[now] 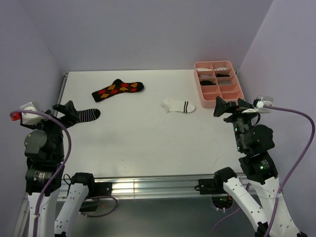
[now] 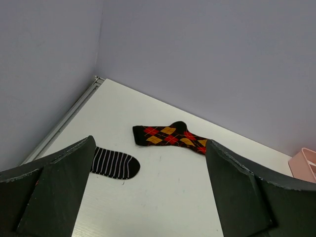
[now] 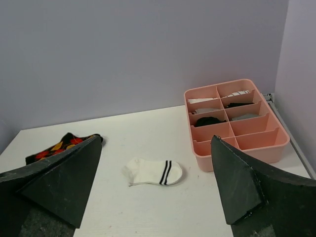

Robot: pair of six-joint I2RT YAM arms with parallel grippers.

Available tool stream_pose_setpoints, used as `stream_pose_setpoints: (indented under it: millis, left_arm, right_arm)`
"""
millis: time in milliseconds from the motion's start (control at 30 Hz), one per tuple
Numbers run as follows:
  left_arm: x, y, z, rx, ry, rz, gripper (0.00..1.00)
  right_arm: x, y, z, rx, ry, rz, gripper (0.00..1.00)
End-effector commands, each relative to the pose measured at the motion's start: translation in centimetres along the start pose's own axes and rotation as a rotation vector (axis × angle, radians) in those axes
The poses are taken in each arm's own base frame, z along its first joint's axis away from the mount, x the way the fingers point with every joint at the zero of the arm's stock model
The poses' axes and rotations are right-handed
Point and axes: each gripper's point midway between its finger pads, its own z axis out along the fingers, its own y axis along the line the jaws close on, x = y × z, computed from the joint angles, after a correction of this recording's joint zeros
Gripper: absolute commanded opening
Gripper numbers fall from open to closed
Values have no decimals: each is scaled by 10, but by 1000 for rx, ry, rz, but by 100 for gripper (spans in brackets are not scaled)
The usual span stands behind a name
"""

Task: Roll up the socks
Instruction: Adjust the sock at the center of the board.

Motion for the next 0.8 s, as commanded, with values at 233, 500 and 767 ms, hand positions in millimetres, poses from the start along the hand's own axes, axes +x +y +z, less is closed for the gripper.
stream_pose_setpoints:
  millis: [233,500,767]
  left_arm:
    - [27,-9,16,13,90,-44,100]
    - [97,-13,52,-58,310,-129,99]
    - [170,-16,100,-149,497,-161,100]
  right_arm:
    - [-4,13,-1,-62,-19,51,100]
    - [26,20,6,-83,88,77,100]
    - [53,29,5,-132,166,102,100]
